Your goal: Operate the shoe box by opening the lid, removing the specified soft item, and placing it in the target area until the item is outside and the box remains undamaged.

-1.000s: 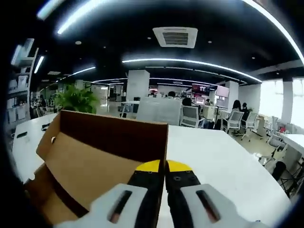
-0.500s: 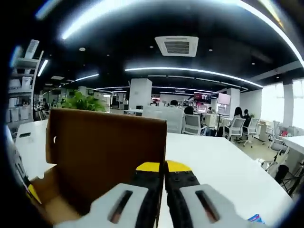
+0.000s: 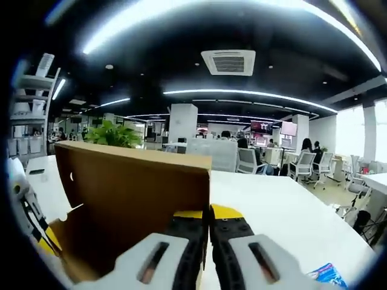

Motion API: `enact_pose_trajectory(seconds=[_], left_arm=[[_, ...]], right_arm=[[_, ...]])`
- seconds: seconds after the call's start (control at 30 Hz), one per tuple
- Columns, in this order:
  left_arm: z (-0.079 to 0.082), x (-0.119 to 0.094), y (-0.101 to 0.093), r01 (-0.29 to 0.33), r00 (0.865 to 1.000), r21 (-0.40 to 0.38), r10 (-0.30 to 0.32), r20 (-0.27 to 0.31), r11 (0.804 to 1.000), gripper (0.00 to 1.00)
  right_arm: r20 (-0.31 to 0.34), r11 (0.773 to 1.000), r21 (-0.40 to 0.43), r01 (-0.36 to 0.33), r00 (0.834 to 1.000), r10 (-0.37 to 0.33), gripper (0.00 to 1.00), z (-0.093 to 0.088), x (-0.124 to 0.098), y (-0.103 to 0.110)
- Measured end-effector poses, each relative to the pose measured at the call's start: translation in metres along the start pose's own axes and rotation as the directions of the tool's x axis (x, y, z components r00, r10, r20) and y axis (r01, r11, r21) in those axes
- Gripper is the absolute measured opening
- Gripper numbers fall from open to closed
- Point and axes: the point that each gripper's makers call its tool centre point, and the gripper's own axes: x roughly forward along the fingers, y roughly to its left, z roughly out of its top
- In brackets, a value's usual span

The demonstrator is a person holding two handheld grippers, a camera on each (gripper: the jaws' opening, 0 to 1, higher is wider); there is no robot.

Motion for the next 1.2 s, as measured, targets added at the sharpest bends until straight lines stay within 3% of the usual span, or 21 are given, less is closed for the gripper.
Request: enact_pose_trajectory(seconds=[0.3,0.47,0.8,0.9,0.93,1.0,1.07,1.1,1.13,1.2], left_arm=[[0.001,-0.006,0.005,-0.045,0.998,-0.028,0.046,0.038,0.999,0.11],[0.005,-0.01,0.009,-0.085,0.991,-0.049,0.089,0.095,0.995,0.12],[0.015,-0.025,0.011,-0.077,0.981,-0.117,0.096,0.17,0.99,0.12],[0.027,-0.028,0.011,-0.071,0.959,-0.181,0.116,0.258,0.981,0.18],[0.028,-0.028,0.007,-0.03,0.956,-0.228,0.094,0.277,0.973,0.18],[0.029,-0.031,0.018,-0.069,0.938,-0.27,0.154,0.31,0.96,0.17],[0.029,-0.032,0.018,-0.049,0.933,-0.272,0.141,0.332,0.961,0.18],[0.027,-0.032,0.023,-0.056,0.927,-0.313,0.166,0.335,0.948,0.18],[0.023,-0.031,0.021,-0.049,0.935,-0.324,0.158,0.319,0.945,0.18],[0.023,-0.032,0.016,-0.043,0.932,-0.308,0.15,0.331,0.95,0.2]], right_arm=[[0.022,1.0,0.0,0.024,0.999,-0.024,0.0,-0.002,-0.005,0.0],[0.031,1.0,0.01,0.025,0.999,-0.026,0.0,-0.004,-0.011,0.0],[0.041,0.999,-0.02,0.049,0.998,-0.048,0.0,-0.007,-0.019,0.004],[0.044,0.998,-0.029,0.053,0.998,-0.052,0.0,-0.008,-0.02,0.003],[0.044,0.998,-0.026,0.052,0.998,-0.051,0.0,-0.008,-0.02,0.003],[0.044,0.998,-0.024,0.052,0.998,-0.05,0.0,-0.008,-0.021,0.003],[0.043,0.998,-0.032,0.055,0.998,-0.054,0.0,-0.008,-0.021,0.004],[0.043,0.998,-0.033,0.056,0.998,-0.055,0.0,-0.008,-0.021,0.004],[0.044,0.998,-0.034,0.057,0.997,-0.056,0.0,-0.008,-0.021,0.004],[0.045,0.998,-0.034,0.06,0.997,-0.058,0.0,-0.008,-0.022,0.004]])
